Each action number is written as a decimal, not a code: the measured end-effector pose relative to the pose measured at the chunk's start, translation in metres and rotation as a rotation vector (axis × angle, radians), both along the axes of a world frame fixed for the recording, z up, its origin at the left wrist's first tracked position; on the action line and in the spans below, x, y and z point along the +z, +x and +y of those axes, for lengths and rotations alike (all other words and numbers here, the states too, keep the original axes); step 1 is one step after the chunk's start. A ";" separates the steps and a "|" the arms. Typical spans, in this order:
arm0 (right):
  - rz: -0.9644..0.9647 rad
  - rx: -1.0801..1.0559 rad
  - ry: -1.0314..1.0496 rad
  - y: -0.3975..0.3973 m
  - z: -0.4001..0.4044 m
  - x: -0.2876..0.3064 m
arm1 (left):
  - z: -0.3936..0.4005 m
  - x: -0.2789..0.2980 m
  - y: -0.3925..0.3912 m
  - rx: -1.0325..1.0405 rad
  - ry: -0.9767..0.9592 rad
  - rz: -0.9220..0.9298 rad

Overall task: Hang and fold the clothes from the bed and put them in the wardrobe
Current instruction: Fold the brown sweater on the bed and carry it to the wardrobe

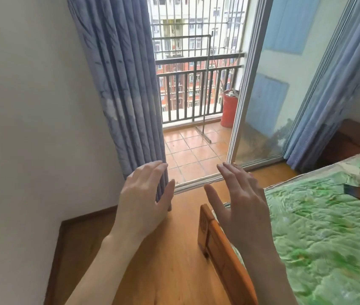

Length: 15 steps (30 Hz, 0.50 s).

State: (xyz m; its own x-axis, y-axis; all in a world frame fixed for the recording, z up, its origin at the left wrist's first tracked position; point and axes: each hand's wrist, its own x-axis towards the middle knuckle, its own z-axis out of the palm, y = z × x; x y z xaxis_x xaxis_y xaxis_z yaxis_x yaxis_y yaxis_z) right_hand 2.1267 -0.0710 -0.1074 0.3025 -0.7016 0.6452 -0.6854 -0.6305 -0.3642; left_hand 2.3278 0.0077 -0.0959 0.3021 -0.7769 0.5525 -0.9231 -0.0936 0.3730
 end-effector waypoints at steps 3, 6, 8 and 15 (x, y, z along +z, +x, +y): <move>0.006 -0.019 0.005 0.019 -0.057 0.004 | -0.060 0.008 0.020 -0.012 0.011 0.029; 0.034 -0.025 0.044 0.035 -0.104 0.008 | -0.108 0.012 0.033 -0.029 0.017 0.035; 0.043 -0.038 0.063 0.044 -0.131 0.009 | -0.136 0.013 0.041 -0.041 -0.002 0.029; 0.081 -0.137 0.101 0.088 -0.234 0.000 | -0.257 -0.001 0.095 -0.098 -0.087 0.015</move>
